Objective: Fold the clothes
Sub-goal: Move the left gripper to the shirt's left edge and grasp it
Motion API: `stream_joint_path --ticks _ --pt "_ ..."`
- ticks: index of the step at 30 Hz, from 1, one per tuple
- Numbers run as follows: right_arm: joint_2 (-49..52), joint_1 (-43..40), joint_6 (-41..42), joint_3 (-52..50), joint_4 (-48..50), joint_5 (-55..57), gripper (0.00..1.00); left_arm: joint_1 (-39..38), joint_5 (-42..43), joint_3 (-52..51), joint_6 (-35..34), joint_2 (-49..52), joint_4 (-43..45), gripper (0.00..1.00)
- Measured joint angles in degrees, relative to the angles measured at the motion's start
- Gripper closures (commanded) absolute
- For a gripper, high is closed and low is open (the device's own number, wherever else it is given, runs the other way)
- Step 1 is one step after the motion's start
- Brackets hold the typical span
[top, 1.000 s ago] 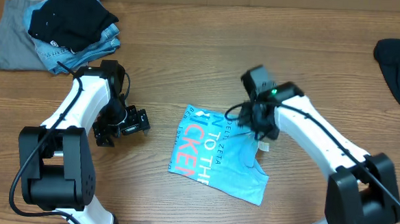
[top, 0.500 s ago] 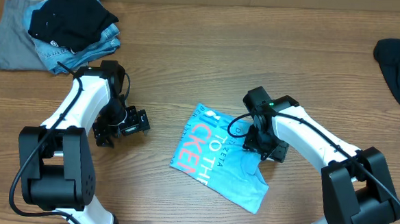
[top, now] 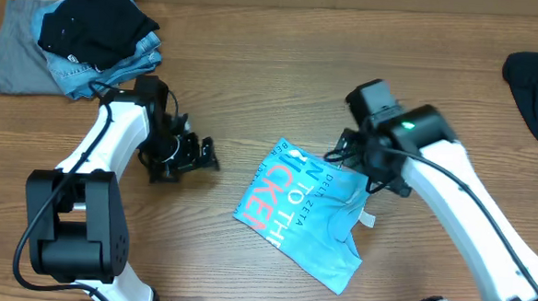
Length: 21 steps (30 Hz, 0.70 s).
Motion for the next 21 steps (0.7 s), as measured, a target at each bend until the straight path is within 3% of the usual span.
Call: stream_joint_path --ticks 10,21 --pt "-6.8 0.0 -9.4 1.0 0.6 -15.5 0.00 -5.5 7.6 0.0 4.4 0.0 2.7 0.00" --pt "-15.0 0.0 -11.5 5.0 -1.3 -19.0 0.00 -7.6 12.2 0.0 6.8 7.3 4.1 0.00"
